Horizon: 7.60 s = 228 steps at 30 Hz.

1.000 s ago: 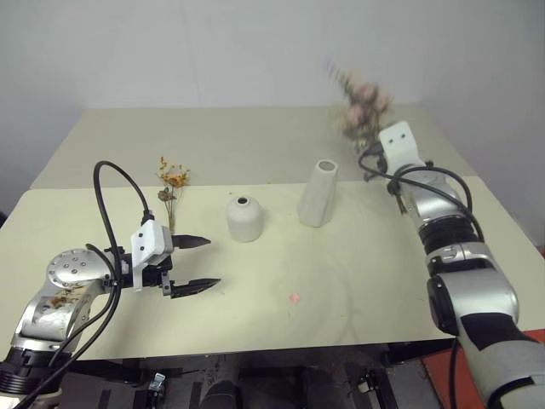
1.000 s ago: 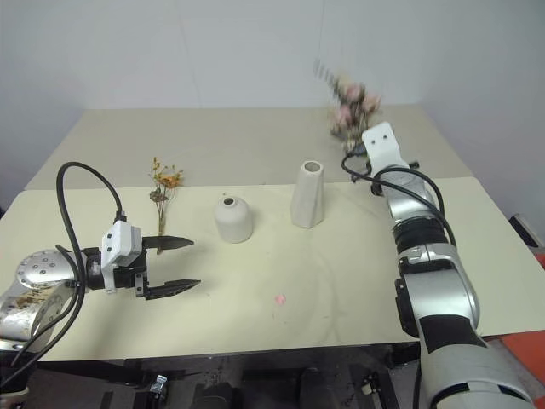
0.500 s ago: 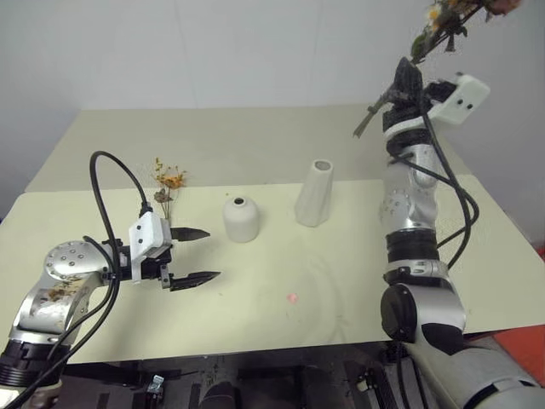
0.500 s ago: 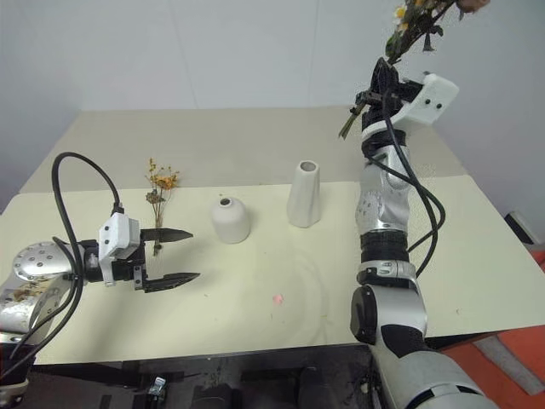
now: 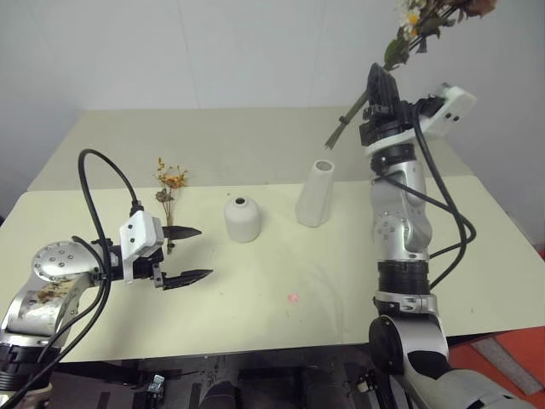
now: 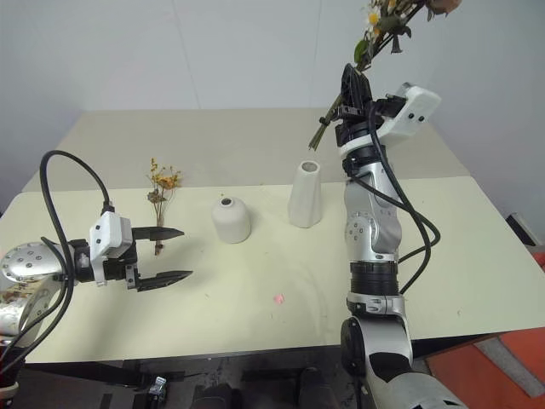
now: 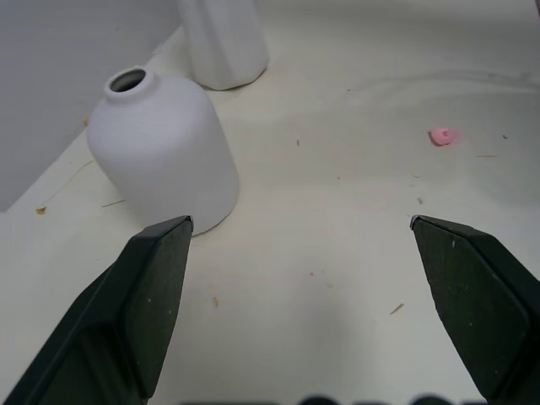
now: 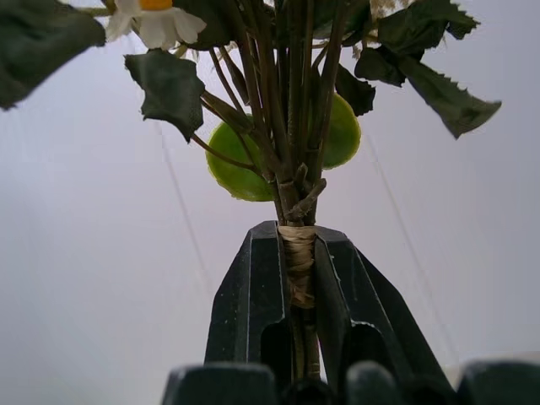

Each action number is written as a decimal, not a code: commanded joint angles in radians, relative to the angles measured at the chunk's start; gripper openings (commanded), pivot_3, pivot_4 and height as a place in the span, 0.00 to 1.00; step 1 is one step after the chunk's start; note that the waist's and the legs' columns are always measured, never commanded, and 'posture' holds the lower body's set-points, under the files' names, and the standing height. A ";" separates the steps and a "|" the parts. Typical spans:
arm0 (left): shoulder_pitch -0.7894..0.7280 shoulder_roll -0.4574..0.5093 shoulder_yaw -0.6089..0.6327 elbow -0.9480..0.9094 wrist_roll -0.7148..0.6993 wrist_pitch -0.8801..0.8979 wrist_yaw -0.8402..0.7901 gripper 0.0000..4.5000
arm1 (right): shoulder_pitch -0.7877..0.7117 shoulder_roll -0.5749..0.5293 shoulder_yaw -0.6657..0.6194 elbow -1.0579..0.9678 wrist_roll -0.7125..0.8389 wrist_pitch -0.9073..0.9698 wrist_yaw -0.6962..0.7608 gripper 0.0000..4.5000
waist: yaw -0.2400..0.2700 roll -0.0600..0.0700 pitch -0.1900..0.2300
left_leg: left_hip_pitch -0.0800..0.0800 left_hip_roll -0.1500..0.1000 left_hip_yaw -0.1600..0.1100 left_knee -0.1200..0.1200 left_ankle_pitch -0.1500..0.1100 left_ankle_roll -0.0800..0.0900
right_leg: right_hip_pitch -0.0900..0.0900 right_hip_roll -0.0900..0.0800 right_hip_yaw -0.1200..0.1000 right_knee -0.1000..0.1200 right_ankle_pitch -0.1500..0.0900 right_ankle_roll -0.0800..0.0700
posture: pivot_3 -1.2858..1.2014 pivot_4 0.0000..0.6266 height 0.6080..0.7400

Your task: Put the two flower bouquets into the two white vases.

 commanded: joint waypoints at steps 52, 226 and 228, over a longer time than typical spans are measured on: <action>0.021 0.004 0.044 -0.044 -0.025 0.013 0.025 1.00 | -0.008 0.010 -0.016 0.058 -0.022 -0.002 0.054 0.05 | -0.002 0.000 0.000 | 0.000 0.000 0.000 0.000 0.000 0.000 | 0.000 0.000 0.000 0.000 0.000 0.000 | 0.52 0.24 1.00; -0.829 -0.707 0.268 0.879 -0.307 0.074 0.401 0.01 | 0.552 -0.688 -0.142 -0.803 0.521 1.047 0.130 1.00 | 0.054 -0.006 -0.005 | 0.001 -0.004 -0.004 0.008 0.000 0.000 | 0.011 -0.002 -0.004 -0.005 0.001 0.002 | 0.52 0.24 1.00; -0.815 -0.711 0.244 0.879 -0.276 0.054 0.382 0.01 | 0.554 -0.689 -0.140 -0.805 0.523 1.046 0.125 1.00 | 0.054 -0.006 -0.005 | 0.003 -0.004 -0.005 0.008 0.000 0.000 | 0.014 -0.002 -0.004 -0.005 0.001 0.002 | 0.52 0.24 1.00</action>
